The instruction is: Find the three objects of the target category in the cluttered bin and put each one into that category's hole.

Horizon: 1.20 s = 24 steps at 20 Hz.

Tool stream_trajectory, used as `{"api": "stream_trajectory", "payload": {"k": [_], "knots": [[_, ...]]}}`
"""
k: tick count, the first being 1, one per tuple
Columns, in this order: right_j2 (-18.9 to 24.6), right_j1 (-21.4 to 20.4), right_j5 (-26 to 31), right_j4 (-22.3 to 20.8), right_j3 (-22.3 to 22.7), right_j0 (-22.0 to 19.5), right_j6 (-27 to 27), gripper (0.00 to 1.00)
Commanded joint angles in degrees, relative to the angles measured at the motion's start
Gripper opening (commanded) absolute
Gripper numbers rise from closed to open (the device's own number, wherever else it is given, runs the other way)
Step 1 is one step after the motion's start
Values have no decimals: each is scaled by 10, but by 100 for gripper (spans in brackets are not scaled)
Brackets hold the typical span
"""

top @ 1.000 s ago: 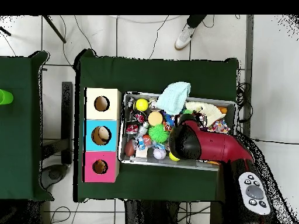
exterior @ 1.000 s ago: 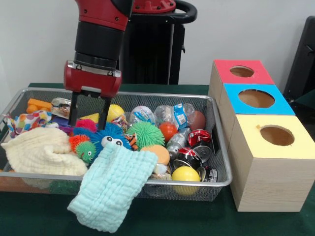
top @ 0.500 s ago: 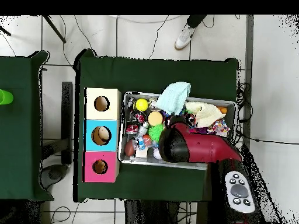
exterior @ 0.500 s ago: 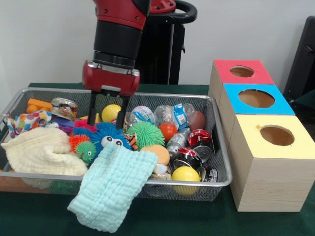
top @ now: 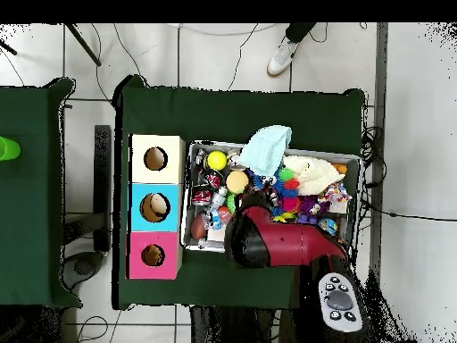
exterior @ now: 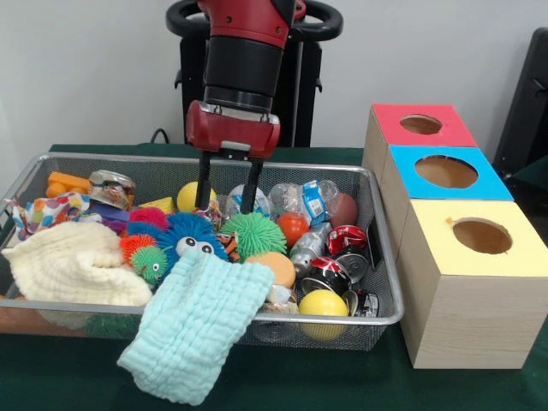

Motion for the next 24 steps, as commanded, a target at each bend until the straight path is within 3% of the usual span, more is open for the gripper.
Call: {"api": "stream_trajectory", "payload": {"k": [1,5,8,14,24], "knots": [[10,18,-76,-38,71,-37,108,100],[23,44,-104,-42,74,-67,111,100],[22,49,-94,-34,67,-68,105,100],[9,44,-57,-10,48,-44,92,100],[-34,53,-84,2,43,9,98,100]]}}
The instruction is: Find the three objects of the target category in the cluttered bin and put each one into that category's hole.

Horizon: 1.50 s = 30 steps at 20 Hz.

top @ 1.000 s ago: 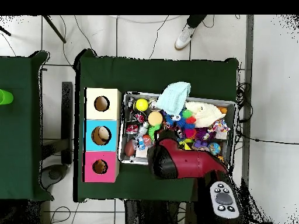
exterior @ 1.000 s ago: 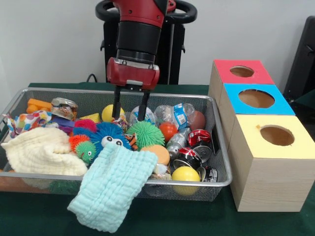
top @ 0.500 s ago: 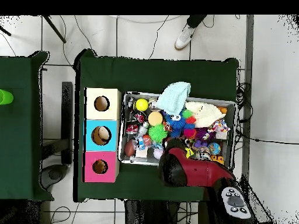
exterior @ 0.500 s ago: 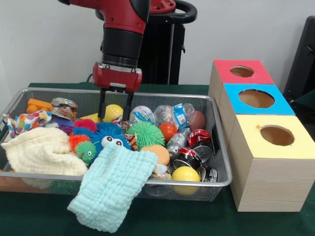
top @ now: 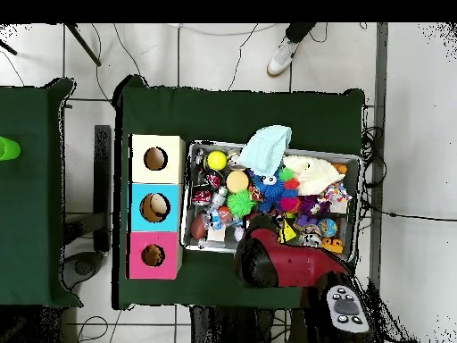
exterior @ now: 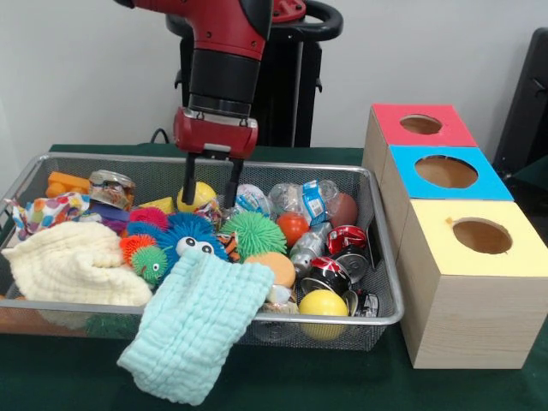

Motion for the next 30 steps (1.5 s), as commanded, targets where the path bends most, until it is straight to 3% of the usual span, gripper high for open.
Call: {"api": "stream_trajectory", "payload": {"k": [1,11,19,30], "knots": [[-10,20,-21,16,-6,31,99,100],[-3,53,-7,30,-45,32,101,100],[36,74,13,20,-73,-13,90,100],[35,91,68,46,-122,-5,77,100]]}}
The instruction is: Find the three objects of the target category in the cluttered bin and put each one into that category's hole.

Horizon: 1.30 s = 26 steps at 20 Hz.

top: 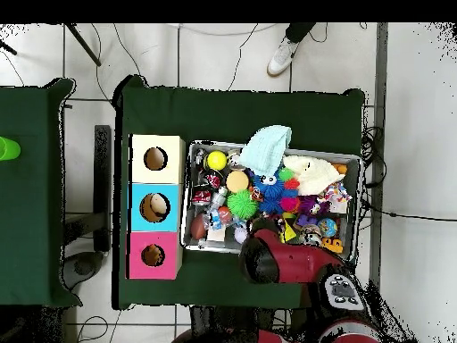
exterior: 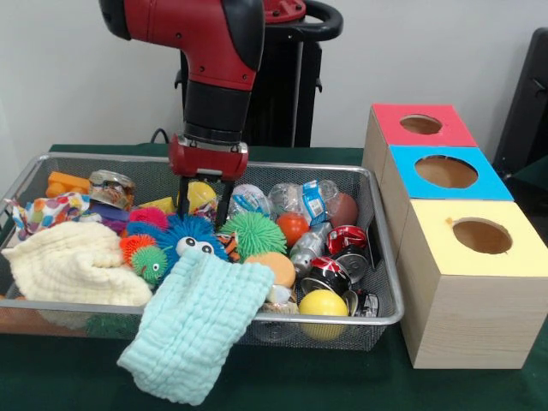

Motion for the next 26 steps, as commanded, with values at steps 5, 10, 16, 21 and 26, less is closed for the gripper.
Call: {"api": "stream_trajectory", "payload": {"k": [5,10,16,21,26], "knots": [[46,18,103,53,-109,13,69,100],[45,7,168,66,-134,26,55,100],[37,11,205,70,-160,41,61,100],[11,-4,204,67,-146,57,87,100],[-61,5,208,78,-106,114,131,100]]}}
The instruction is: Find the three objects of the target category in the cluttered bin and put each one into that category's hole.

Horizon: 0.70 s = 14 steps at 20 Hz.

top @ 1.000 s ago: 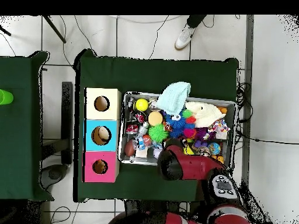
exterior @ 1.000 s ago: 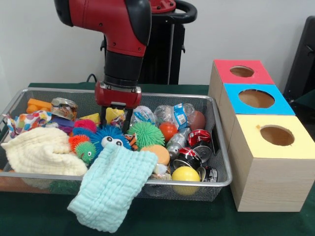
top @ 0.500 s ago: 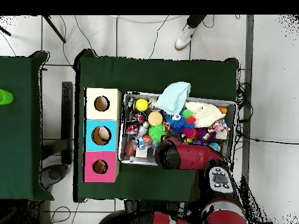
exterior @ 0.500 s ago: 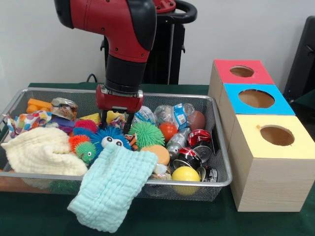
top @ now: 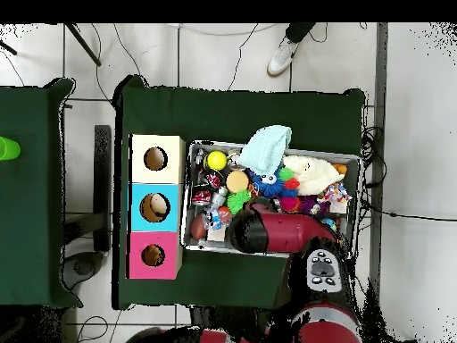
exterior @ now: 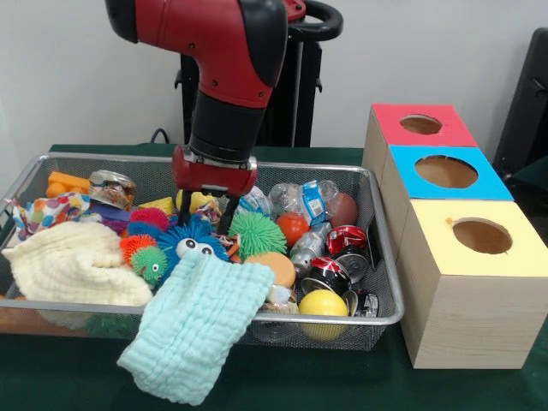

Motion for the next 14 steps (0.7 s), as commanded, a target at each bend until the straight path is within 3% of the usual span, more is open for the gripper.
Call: {"api": "stream_trajectory", "payload": {"k": [1,7,11,14], "knots": [[-29,-15,45,39,-2,43,129,100],[-5,-93,70,67,26,47,115,100],[51,-80,46,66,28,10,89,100],[103,-42,7,49,35,-39,69,100]]}}
